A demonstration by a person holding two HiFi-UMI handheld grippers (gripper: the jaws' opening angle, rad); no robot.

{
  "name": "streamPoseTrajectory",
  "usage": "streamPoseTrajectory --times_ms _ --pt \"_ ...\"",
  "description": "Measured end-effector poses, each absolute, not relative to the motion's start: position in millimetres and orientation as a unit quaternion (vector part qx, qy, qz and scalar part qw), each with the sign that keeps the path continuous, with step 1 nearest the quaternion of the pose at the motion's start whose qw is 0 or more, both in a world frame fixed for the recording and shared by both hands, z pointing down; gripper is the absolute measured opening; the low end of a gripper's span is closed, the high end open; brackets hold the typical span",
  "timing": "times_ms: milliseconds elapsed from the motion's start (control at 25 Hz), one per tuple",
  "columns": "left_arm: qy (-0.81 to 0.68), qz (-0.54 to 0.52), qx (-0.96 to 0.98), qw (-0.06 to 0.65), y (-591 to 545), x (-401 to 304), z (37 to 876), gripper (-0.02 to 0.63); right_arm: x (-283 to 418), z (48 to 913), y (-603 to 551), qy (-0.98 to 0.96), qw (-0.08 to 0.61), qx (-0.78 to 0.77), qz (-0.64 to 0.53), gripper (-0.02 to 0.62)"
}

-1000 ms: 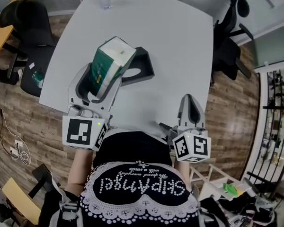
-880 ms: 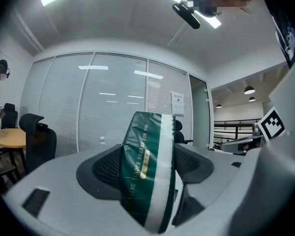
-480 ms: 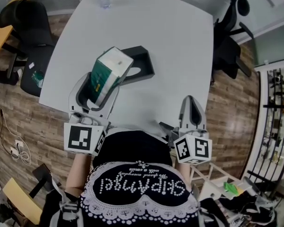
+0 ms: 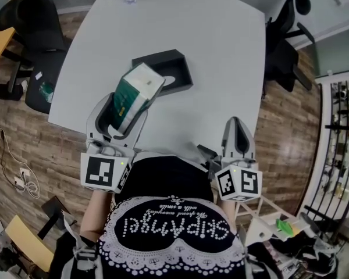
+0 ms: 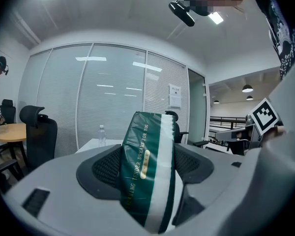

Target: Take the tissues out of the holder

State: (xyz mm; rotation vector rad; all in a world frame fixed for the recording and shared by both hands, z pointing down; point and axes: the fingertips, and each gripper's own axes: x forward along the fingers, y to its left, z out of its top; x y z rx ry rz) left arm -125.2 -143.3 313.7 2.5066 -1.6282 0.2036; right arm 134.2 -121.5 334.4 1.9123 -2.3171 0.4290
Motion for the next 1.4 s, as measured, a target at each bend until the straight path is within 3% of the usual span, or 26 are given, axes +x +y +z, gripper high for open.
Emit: streamPoseTrajectory --times_ms 440,1400 --pt "-0.535 0.07 0.834 0.114 -132 -125 330 0.345 134 340 -113 -0.76 0.066 0.629 0.151 0.034" --pt "-0.527 0.072 0.839 0.113 -122 -119 329 0.345 156 343 -97 -0.756 0.098 0.632 0.14 0.034"
